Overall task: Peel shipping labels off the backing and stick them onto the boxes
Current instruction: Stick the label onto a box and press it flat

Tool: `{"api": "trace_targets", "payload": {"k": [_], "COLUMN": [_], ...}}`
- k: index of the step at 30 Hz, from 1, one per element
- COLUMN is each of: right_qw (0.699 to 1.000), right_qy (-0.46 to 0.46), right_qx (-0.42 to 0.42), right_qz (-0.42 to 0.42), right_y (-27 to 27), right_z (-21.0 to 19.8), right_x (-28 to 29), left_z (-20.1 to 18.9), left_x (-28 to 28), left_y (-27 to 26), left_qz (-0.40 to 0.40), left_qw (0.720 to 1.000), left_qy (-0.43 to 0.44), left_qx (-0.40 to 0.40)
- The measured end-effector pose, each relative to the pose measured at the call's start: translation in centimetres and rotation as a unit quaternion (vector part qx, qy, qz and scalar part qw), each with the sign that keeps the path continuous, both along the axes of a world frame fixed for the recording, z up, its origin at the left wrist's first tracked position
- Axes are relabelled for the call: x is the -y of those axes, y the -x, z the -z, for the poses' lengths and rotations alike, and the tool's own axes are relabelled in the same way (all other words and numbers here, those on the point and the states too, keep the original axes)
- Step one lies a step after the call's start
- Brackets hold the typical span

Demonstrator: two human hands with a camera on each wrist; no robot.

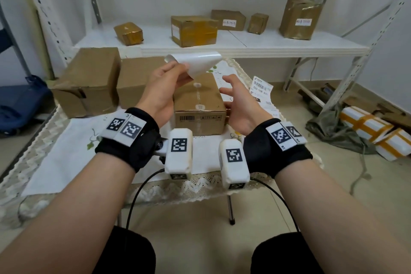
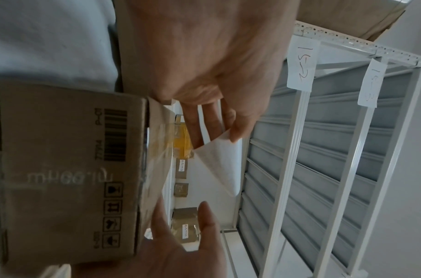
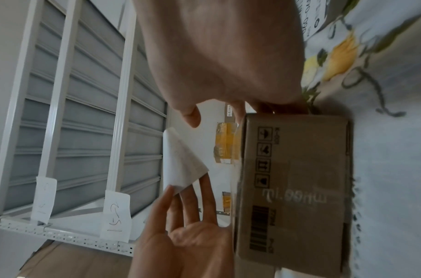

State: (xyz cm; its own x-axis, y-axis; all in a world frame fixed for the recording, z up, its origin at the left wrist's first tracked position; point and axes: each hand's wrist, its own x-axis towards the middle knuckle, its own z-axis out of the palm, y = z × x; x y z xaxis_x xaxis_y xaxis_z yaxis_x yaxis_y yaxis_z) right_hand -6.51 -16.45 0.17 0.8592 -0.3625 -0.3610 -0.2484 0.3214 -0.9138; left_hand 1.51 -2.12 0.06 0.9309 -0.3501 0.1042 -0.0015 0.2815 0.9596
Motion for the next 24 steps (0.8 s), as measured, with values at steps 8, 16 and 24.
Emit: {"api": "trace_targets", "payload": {"k": [8,16,24], "right_qw": [1.000,0.999,0.995], "right_qy": [0.020,0.046,0.055], "right_qx": [-0.015,-0.021,0.038], "right_qz": [-0.002,-0.003,0.077], "right_y": [2.0,3.6,2.6], "right_z": [-0.8,-1.0,-1.5], "right_x": [-0.7,-0.4,0.0], "left_z": [0.0,0.0,0.0], "left_x": [-0.6,-1.5,-1.9], "left_y": [1.4,4.7,3.8], "left_qz": [0.019,0.047,0.037], "left_qw": [1.000,0.997,0.995], "left_qy": [-0.016,-0.062,-0.074], "left_qx": [0.000,-0.006,0.052]}}
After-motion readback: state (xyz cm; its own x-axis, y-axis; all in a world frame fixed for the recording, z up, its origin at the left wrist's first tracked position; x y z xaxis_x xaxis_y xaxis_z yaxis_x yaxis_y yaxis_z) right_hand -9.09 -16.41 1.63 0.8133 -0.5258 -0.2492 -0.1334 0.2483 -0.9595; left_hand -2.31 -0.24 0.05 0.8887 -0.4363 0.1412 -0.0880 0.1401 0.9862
